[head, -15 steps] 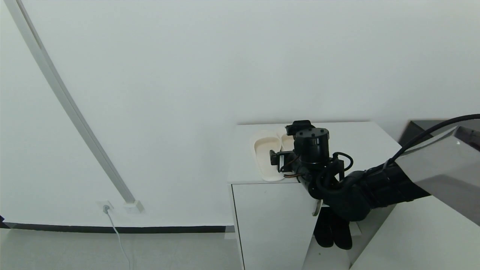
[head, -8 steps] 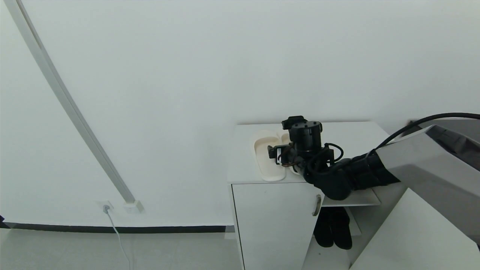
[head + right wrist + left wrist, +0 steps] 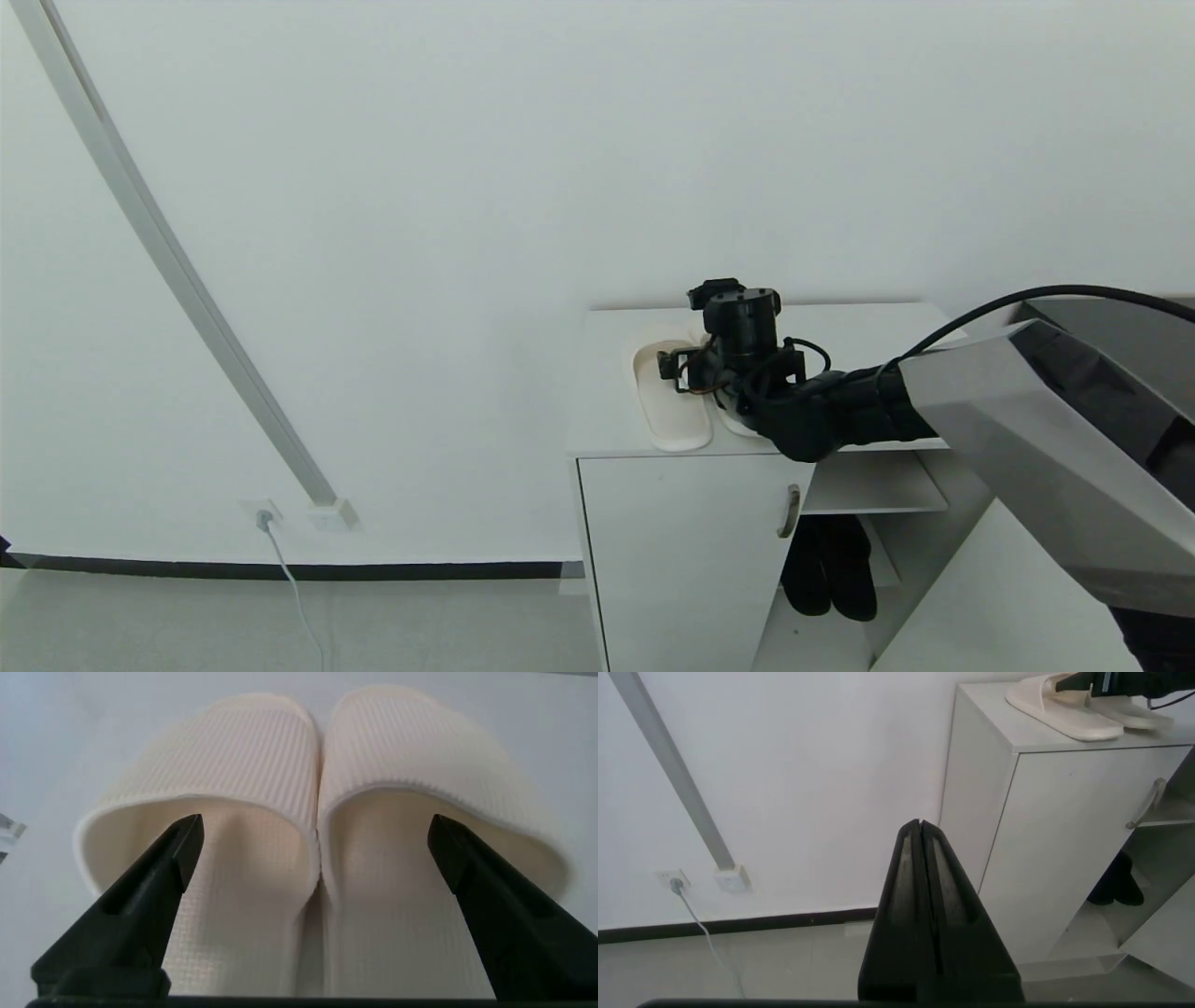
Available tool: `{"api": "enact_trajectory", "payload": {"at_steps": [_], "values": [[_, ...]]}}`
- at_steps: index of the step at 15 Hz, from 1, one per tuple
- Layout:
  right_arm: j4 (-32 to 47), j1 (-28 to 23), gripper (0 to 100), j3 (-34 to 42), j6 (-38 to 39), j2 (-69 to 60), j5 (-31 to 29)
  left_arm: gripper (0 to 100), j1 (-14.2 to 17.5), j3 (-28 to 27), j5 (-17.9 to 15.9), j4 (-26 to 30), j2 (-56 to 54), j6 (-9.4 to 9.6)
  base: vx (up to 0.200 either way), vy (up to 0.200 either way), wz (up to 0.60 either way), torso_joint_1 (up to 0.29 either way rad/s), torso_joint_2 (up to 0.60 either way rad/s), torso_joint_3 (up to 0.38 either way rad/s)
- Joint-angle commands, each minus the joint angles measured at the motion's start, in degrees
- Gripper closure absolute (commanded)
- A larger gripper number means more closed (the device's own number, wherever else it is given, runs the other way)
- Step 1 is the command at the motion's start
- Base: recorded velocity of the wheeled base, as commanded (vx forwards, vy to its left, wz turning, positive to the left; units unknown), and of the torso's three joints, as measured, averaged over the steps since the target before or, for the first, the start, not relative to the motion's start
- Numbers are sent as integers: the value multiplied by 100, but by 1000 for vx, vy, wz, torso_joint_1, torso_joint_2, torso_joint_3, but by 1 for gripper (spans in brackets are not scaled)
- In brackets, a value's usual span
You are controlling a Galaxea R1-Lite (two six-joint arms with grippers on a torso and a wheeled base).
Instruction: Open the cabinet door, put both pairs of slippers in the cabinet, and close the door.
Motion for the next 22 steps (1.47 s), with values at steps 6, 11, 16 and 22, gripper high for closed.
{"api": "enact_trajectory", "payload": {"at_steps": [6,11,16,22], "values": [[124,-3,100,-463,-1,300,-3,100,1,1,2,0,7,-11,0,0,0,0,0,0],[107,-3,100,-454,8,291,-12,100,1,1,2,0,7,-19,0,0,0,0,0,0],[80,15,100,-164,52,-69,-21,100,1,1,2,0,7,-11,0,0,0,0,0,0],[-1045,217,100,2490,17,-1748,23,100,1,1,-7,0,7,-11,0,0,0,0,0,0]]}}
